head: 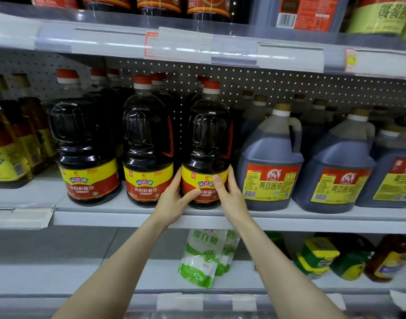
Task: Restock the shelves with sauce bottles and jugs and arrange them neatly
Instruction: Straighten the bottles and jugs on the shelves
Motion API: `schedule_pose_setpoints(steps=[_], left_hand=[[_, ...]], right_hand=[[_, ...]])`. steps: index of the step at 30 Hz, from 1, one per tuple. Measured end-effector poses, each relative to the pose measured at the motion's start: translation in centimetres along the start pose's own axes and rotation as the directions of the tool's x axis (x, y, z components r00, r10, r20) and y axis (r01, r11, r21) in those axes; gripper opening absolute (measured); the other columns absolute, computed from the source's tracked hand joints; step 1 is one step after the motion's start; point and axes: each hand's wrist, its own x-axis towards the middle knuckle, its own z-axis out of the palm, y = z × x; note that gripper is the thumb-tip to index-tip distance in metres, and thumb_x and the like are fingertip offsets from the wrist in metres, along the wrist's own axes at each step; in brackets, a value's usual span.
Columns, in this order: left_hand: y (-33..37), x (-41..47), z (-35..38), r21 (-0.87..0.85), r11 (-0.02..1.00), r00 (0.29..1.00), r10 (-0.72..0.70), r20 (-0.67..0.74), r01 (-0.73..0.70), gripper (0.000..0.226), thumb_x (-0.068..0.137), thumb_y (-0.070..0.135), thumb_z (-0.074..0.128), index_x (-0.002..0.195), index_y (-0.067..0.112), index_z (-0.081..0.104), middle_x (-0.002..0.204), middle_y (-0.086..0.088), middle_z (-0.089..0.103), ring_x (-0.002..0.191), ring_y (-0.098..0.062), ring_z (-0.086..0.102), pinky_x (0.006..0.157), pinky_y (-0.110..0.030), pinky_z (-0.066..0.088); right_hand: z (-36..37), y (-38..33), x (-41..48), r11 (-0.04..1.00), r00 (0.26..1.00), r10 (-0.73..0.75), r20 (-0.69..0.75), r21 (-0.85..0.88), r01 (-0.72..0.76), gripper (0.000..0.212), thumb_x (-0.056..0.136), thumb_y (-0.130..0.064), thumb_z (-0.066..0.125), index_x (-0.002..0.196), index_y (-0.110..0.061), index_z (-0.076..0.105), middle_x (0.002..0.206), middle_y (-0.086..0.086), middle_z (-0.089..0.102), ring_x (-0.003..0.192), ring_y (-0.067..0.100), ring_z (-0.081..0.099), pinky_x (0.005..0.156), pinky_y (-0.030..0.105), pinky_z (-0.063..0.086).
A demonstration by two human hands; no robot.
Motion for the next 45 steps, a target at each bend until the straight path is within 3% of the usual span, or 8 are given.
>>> schedule_pose_setpoints(steps=[4, 11, 18, 23, 29, 37, 42, 45], left_hand=[[-0.09, -0.02, 0.0, -0.01, 1.0, 1.0, -0.002, -0.004, 0.002, 0.068, 0.09, 0.005, 0.061, 0.144, 0.029, 0.027, 0.137, 0.007, 0.047, 0.116, 0.01, 0.049, 0.09, -0.006, 0.042], [-0.58, -0.1, 0.12, -0.002, 1.0, 1.0, 0.002, -0.03, -0.002, 0.063, 0.088, 0.009, 0.063, 0.139, 0.03, 0.031, 0.127, 0.02, 0.049, 0.11, 0.018, 0.051, 0.087, -0.006, 0.043], [-0.77, -0.15, 0.18, 0.008, 1.0, 0.998, 0.01, -0.056, -0.009, 0.065, 0.087, 0.011, 0.065, 0.14, 0.029, 0.033, 0.128, 0.017, 0.051, 0.111, 0.015, 0.052, 0.088, -0.007, 0.044], [-0.9, -0.13, 0.06, 0.008, 1.0, 0.997, 0.009, -0.074, -0.008, 0.067, 0.086, 0.011, 0.066, 0.142, 0.027, 0.034, 0.13, 0.015, 0.051, 0.113, 0.013, 0.052, 0.089, -0.008, 0.044], [-0.93, -0.15, 0.23, 0.0, 1.0, 0.996, 0.004, -0.092, -0.004, 0.068, 0.086, 0.01, 0.066, 0.145, 0.023, 0.034, 0.131, 0.012, 0.052, 0.115, 0.009, 0.052, 0.088, -0.008, 0.044], [-0.7, -0.23, 0.38, 0.01, 1.0, 0.995, -0.006, -0.099, 0.007, 0.068, 0.085, 0.01, 0.067, 0.144, 0.021, 0.035, 0.127, 0.017, 0.052, 0.111, 0.014, 0.053, 0.087, -0.007, 0.044], [-0.39, -0.4, 0.41, 0.018, 1.0, 0.994, -0.019, -0.103, 0.021, 0.07, 0.084, 0.011, 0.067, 0.145, 0.02, 0.034, 0.128, 0.015, 0.053, 0.113, 0.012, 0.053, 0.088, -0.008, 0.044], [-0.24, -0.45, 0.34, 0.02, 1.0, 0.994, -0.018, -0.112, 0.021, 0.068, 0.085, 0.008, 0.066, 0.144, 0.02, 0.035, 0.125, 0.017, 0.053, 0.11, 0.015, 0.054, 0.087, -0.007, 0.044]], right_hand=[[-0.03, -0.13, -0.07, 1.0, 1.0, 0.009, 0.002, 0.002, -0.009, 0.065, 0.095, -0.049, 0.045, 0.153, -0.039, 0.016, 0.133, -0.02, 0.044, 0.12, 0.001, 0.043, 0.075, 0.005, 0.041], [-0.14, -0.02, 0.14, 1.0, 1.0, -0.001, 0.013, -0.008, 0.001, 0.066, 0.095, -0.051, 0.044, 0.153, -0.04, 0.014, 0.135, -0.019, 0.042, 0.122, 0.004, 0.042, 0.093, 0.019, 0.036], [-0.3, -0.01, 0.12, 1.0, 1.0, 0.008, 0.029, -0.013, -0.008, 0.066, 0.095, -0.051, 0.043, 0.153, -0.04, 0.011, 0.139, -0.017, 0.041, 0.123, 0.003, 0.039, 0.092, 0.017, 0.036], [-0.15, -0.19, 0.04, 1.0, 0.999, 0.018, 0.03, -0.018, -0.017, 0.064, 0.098, -0.047, 0.042, 0.152, -0.041, 0.01, 0.134, -0.018, 0.04, 0.121, 0.002, 0.039, 0.081, 0.008, 0.037], [-0.31, -0.21, 0.21, 1.0, 0.999, 0.018, 0.038, -0.013, -0.017, 0.064, 0.098, -0.047, 0.043, 0.152, -0.041, 0.01, 0.132, -0.019, 0.04, 0.123, 0.004, 0.04, 0.095, 0.02, 0.036], [-0.47, -0.14, 0.21, 1.0, 0.999, 0.02, 0.049, -0.008, -0.02, 0.064, 0.097, -0.047, 0.043, 0.152, -0.041, 0.009, 0.133, -0.02, 0.04, 0.123, 0.003, 0.04, 0.096, 0.02, 0.036], [-0.38, 0.14, 0.42, 1.0, 0.998, 0.007, 0.058, -0.026, -0.005, 0.076, 0.087, -0.06, 0.044, 0.153, -0.041, 0.011, 0.148, -0.012, 0.04, 0.133, 0.01, 0.04, 0.109, 0.032, 0.037], [-0.35, 0.09, 0.44, 1.0, 0.998, 0.013, 0.058, -0.016, -0.012, 0.07, 0.093, -0.054, 0.045, 0.152, -0.041, 0.01, 0.148, -0.012, 0.039, 0.133, 0.01, 0.04, 0.107, 0.029, 0.037]])
